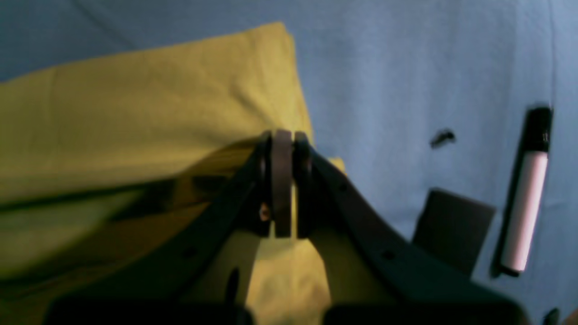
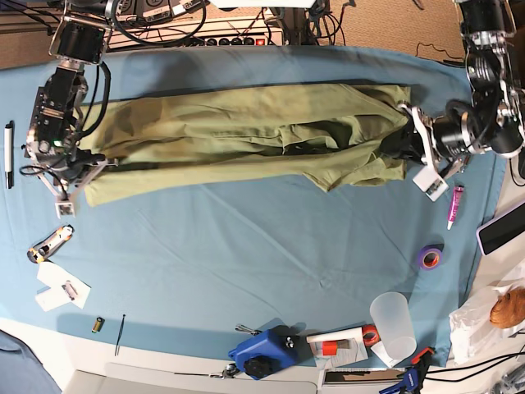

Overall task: Layout the t-shirt on the table in an organized manner, then fold the t-shirt properly
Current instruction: 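Hold the strip ends with both grippers and straighten the green shirt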

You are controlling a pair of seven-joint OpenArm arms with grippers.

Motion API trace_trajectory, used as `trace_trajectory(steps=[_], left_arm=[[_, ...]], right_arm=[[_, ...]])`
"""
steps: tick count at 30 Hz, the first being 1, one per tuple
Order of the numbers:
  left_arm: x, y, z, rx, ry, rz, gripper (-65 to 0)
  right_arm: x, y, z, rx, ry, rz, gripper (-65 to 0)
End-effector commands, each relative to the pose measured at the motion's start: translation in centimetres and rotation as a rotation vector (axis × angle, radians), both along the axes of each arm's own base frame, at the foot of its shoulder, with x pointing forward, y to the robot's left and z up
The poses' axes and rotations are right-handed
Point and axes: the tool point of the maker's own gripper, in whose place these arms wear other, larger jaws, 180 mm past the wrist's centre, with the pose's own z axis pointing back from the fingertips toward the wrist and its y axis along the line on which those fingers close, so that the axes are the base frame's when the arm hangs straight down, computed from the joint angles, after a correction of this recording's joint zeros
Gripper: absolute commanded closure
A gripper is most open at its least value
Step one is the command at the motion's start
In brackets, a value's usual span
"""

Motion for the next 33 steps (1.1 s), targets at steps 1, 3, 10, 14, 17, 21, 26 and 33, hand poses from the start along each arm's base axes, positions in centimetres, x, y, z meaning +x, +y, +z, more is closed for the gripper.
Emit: trace_trajectory(steps=[1,3,10,14,17,21,26,33], left_arm=[[0.1,-0.1,1.2,0.0,-0.044,-0.015,0.0],[-0.8,-0.6,1.3,0.002,-0.045,-0.028,0.0],[-1.6,-1.0,-0.1,0.013,-0.009,0.023,0.0],[-2.3,-0.6,-0.9,0.043,0.019,0.027,0.0],[-3.4,-0.2,-1.9,0.075,0.053,0.033,0.0],[-4.8,0.4,-3.3,0.117,0.099,0.041,0.0],[-4.8,0.1,-3.1,0.089,0.082,0.052,0.0],[-4.9,0.1,-3.1,0.088,0.085,0.053,-24.3]], right_arm=[[0.7,-0.9,2.0,-0.018,-0.052,0.0,0.0],[0.3,-1.1,2.8,0.001,-0.068,0.001,0.0],[-1.7,-2.1,5.1,0.052,-0.116,0.003,0.0],[-3.3,-2.3,3.9,0.063,-0.062,0.016,0.0],[-4.7,-2.2,2.7,0.062,-0.031,0.02,0.0],[-5.8,-2.2,1.8,0.063,-0.017,0.026,0.0],[-6.2,-2.3,1.0,0.079,0.003,0.017,0.0],[-7.2,-2.0,0.2,0.08,0.08,0.041,-5.5]])
